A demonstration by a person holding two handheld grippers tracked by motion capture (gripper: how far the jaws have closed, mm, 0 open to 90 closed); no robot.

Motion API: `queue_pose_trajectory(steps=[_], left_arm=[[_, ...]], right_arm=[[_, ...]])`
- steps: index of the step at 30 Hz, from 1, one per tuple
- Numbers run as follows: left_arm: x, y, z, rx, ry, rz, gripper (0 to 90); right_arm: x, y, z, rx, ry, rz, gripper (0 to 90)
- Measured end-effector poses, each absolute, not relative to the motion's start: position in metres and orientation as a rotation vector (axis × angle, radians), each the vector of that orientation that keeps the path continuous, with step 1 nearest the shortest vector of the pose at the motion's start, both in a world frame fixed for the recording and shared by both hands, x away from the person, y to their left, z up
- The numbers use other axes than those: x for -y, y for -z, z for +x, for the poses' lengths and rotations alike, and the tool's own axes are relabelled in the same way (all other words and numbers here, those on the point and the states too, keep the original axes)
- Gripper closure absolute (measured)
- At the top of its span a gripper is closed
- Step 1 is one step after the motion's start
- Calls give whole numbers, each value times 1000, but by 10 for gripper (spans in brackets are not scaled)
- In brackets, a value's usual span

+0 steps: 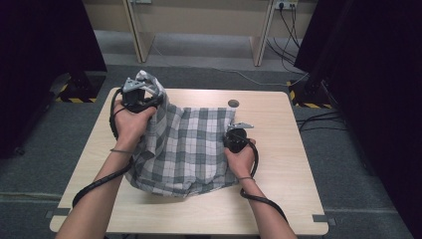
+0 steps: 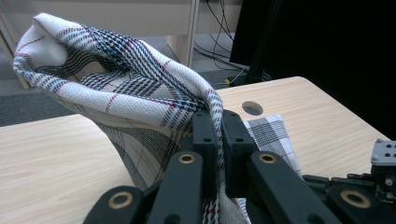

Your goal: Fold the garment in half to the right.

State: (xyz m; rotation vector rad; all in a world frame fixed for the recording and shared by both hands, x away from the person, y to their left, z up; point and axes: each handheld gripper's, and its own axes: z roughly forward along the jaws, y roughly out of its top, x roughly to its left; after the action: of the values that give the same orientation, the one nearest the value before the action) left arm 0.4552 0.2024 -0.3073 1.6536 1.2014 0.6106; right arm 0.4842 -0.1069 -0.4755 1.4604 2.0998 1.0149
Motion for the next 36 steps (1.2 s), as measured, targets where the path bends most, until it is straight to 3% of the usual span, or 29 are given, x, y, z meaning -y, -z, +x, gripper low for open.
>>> queue_pose_trajectory(steps=[36], left_arm=[[-152, 299, 460, -1120, -597, 1675, 854]], right_arm=[[106, 476, 483, -2088, -1022, 1461, 821]])
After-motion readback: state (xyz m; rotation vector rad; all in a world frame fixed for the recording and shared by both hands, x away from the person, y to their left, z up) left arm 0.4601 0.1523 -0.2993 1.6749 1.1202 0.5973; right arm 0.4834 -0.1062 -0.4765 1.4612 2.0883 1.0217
